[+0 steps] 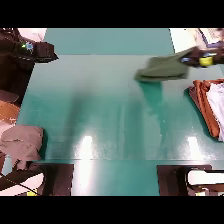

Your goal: Fold the shirts.

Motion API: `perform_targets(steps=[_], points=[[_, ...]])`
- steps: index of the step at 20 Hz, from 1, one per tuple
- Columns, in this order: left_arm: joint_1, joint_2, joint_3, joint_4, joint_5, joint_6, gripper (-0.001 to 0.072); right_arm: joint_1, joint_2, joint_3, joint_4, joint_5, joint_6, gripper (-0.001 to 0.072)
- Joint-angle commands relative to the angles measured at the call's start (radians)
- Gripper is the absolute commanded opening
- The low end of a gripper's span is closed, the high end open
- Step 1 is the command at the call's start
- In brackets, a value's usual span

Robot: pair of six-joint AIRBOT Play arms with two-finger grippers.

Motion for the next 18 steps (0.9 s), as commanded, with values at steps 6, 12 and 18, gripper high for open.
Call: perform_targets(steps=[6,12,18], points=[[0.000,-0.001,0.000,-0.058,0.002,0.000,0.0032,-0.346,0.000,0.002,-0.003,-0.153,0.005,0.0011],[0.000,-0.001,0.000,-0.058,0.002,0.000,0.0032,-0.373,-0.010,0.133,0.058,-0.161,-0.022,0.0011],[0.000,-0.001,0.000,-0.058,0.000,0.001,0.0032,-0.402,-0.008,0.329,-0.031,0.084,-0.002,0.0011]])
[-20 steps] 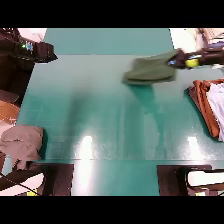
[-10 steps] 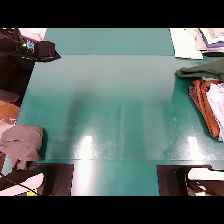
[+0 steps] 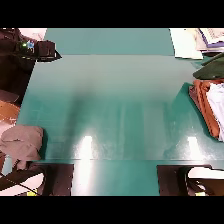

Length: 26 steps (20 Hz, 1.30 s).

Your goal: Fold the shirts.

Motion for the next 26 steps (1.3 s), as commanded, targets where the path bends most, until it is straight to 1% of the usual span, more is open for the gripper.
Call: perform_targets(steps=[1,3,5,8,13,14,15,17,18,19,21,22,24,26], points=[[0.000,0.000,0.000,0.000,-0.002,0.001,0.0032,-0.019,0.009,0.078,-0.071,0.156,0.021,0.0011],[0.000,0.000,0.000,0.001,-0.017,0.002,0.0032,-0.025,0.043,0.047,-0.074,0.188,0.022,0.0011],[0.000,0.000,0.000,0.001,-0.026,0.002,0.0032,-0.045,0.107,-0.022,-0.120,0.189,0.024,0.0011],[0.000,0.000,0.000,0.000,-0.039,0.027,0.0032,-0.083,0.198,-0.153,-0.232,0.214,0.043,0.0012],[0.000,0.000,0.000,0.000,-0.051,0.032,0.0032,-0.175,0.323,-0.391,-0.423,0.247,0.043,0.0014],[0.000,0.000,0.000,0.000,-0.062,0.055,0.0031,-0.194,0.340,-0.438,-0.454,0.257,0.044,0.0018],[0.000,0.000,0.000,0.001,-0.074,0.066,0.0032,-0.217,0.359,-0.487,-0.481,0.266,0.044,0.0070],[0.000,0.000,0.000,0.000,-0.092,0.073,0.0031,-0.265,0.386,-0.570,-0.516,0.264,0.044,0.0381],[0.000,0.000,0.000,0.001,-0.095,0.073,0.0032,-0.291,0.396,-0.601,-0.516,0.266,0.045,0.0469],[0.000,0.000,0.000,0.001,-0.098,0.073,0.0032,-0.321,0.403,-0.625,-0.513,0.270,0.060,0.0474],[0.000,0.000,0.000,0.001,-0.107,0.073,0.0032,-0.352,0.404,-0.637,-0.503,0.277,0.129,0.0474],[0.000,0.000,0.000,0.001,-0.108,0.073,0.0032,-0.352,0.404,-0.633,-0.497,0.278,0.142,0.0473],[0.000,0.000,0.000,0.000,-0.105,0.072,0.0032,-0.320,0.404,-0.616,-0.418,0.278,0.142,0.0473],[0.000,0.000,0.000,0.000,-0.087,0.072,0.0032,-0.246,0.404,-0.595,-0.324,0.288,0.142,0.0473]])
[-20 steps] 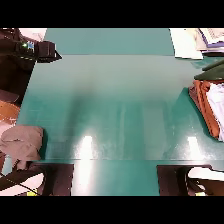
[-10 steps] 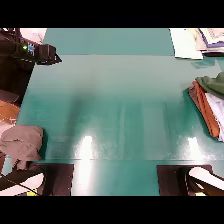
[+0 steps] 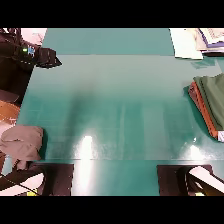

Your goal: Fold the shirts.

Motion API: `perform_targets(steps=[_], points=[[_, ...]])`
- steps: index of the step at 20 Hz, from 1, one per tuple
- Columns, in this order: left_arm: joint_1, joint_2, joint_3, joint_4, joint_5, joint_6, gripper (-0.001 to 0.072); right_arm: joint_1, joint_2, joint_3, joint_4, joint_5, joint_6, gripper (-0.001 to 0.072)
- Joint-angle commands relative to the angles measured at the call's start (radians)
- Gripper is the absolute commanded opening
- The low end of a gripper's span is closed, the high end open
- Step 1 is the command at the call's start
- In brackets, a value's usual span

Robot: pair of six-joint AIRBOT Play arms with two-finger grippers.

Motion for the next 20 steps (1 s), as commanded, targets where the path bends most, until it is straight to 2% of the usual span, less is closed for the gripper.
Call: perform_targets(steps=[1,3,9,10,11,12,20], points=[[0.000,0.000,0.000,0.000,0.014,0.001,0.0032,0.106,0.004,0.016,0.148,0.012,0.019,0.0473],[0.000,0.000,0.000,-0.004,0.014,0.002,0.0032,0.237,0.004,0.021,0.207,0.015,0.019,0.0463],[0.000,0.000,0.000,-0.004,0.047,0.002,0.0032,0.655,0.004,0.021,0.209,-0.010,0.019,0.0424],[0.000,0.000,0.000,-0.005,0.047,0.002,0.0033,0.709,0.004,0.021,0.208,-0.024,0.018,0.0298],[0.000,0.000,0.000,-0.005,0.047,0.002,0.0032,0.753,0.004,0.021,0.208,-0.038,0.004,0.0057],[0.000,0.000,0.000,-0.005,0.047,0.002,0.0032,0.789,0.004,0.021,0.202,-0.051,-0.009,0.0015],[0.000,0.000,0.000,-0.004,0.047,0.002,0.0032,0.870,0.004,0.021,0.202,-0.081,-0.016,0.0015]])
